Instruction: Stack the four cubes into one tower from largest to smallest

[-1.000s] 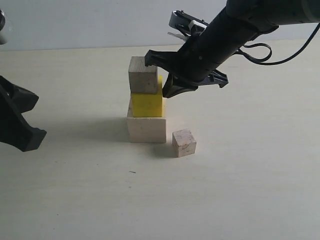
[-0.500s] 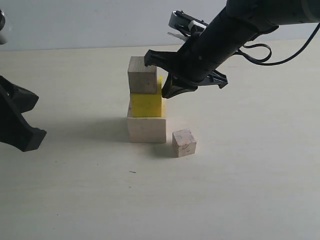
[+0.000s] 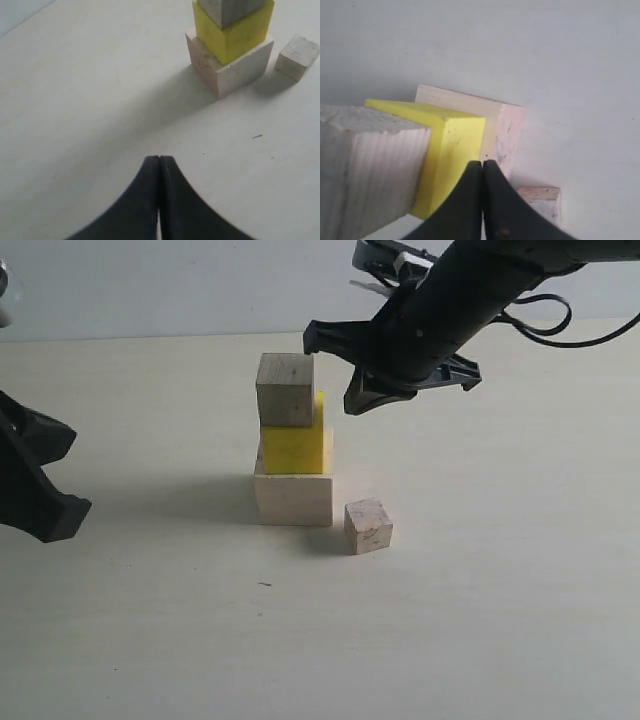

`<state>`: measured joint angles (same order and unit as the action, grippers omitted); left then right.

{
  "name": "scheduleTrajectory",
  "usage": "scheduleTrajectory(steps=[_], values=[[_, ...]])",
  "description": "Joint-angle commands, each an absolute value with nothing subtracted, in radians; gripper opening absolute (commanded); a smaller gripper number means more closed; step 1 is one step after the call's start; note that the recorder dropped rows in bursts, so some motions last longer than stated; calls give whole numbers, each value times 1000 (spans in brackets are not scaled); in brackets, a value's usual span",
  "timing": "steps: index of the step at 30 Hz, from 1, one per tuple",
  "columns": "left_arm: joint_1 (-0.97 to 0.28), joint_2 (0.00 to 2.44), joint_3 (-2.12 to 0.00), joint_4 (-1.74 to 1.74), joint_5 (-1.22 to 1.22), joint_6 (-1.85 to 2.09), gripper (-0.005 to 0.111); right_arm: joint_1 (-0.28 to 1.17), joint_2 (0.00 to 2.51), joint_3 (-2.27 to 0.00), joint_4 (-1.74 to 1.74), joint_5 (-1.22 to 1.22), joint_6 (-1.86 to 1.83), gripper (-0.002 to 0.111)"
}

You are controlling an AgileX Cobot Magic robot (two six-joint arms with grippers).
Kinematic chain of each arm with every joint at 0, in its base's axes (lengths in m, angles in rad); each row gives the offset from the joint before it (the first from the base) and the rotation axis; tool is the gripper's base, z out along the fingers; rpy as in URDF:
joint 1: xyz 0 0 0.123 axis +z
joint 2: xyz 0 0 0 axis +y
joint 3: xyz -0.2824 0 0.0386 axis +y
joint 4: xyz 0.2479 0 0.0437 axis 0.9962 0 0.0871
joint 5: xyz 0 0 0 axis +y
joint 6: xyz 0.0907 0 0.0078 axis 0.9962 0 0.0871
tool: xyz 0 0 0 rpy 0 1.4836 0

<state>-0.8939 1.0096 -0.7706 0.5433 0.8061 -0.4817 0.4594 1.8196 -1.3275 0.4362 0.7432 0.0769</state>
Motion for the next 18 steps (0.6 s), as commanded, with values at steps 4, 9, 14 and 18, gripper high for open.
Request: scheduleTrajectory(steps=[4,9,14,18], values=[[-896,999,-765,546,796,-479,0,453,1732,-1334,414,875,97,0],[-896,999,-765,546,796,-479,0,453,1701,-1334,434,950,89,0],[-896,999,-765,546,796,-479,0,453,1696,-1334,568,966,-8,0],[-896,999,-765,546,796,-479,0,453,1700,-1332,618,978,-37,0]])
